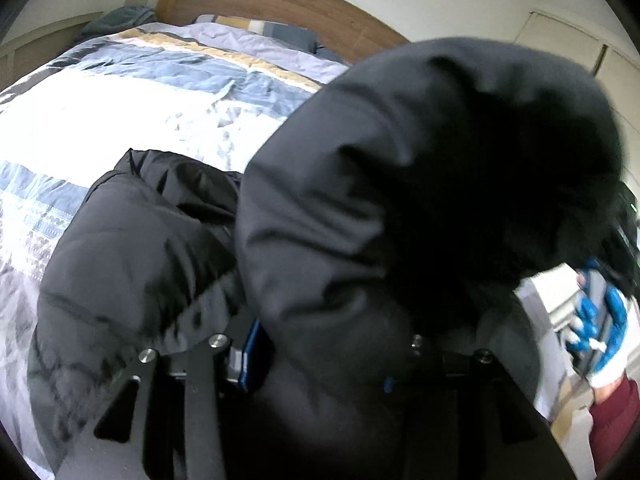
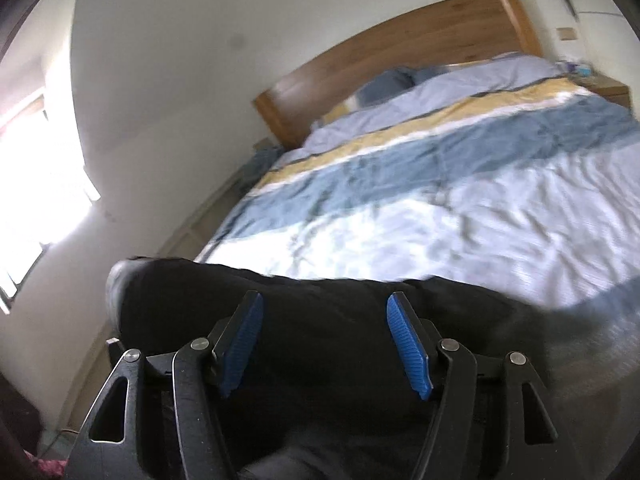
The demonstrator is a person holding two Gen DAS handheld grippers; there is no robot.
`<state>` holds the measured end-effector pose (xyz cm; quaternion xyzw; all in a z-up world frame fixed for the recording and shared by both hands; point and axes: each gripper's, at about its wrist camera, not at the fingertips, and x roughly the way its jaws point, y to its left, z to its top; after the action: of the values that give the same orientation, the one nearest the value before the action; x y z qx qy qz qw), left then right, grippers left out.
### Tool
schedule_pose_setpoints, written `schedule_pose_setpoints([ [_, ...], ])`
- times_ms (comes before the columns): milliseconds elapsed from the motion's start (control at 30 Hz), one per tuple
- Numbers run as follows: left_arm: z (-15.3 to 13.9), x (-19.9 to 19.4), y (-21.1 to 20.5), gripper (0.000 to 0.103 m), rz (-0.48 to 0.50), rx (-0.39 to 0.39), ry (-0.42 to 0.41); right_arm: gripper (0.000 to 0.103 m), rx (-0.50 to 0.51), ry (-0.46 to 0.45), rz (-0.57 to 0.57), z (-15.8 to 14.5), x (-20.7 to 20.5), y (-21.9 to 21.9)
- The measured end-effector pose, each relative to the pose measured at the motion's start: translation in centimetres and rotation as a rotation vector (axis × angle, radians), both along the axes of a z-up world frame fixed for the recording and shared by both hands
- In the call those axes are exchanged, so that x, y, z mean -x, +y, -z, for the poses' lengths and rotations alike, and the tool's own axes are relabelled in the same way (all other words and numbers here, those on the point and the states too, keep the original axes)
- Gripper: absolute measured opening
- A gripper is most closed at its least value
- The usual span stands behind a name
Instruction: Fold large clothes
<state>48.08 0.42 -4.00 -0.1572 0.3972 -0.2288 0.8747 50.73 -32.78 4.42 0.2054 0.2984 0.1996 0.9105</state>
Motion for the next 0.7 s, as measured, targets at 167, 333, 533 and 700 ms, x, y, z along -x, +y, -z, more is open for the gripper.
schedule_pose_setpoints([
  [167, -1.0, 3.6, 2.0, 0.055, 0.05, 0.048, 0.008, 0.066, 0.01, -0.017, -0.104, -1.2, -1.9, 4.0],
  [333, -2.1, 6.2, 5.8, 0.058, -0.009, 0.096, 0.045, 0.066, 0.109, 0.049, -0.202, 0.6, -1.7, 6.8],
  [533, -0.5, 7.7, 9.7, 0.062, -0.106, 0.098, 0.142, 0.066, 0.244, 0.174, -0.255, 5.4, 2.3, 8.0],
  [700, -0.3, 7.6, 10.1, 0.062, -0.157, 0.071, 0.185, 0.066, 0.325, 0.242, -0.227, 7.6, 4.7, 8.3],
])
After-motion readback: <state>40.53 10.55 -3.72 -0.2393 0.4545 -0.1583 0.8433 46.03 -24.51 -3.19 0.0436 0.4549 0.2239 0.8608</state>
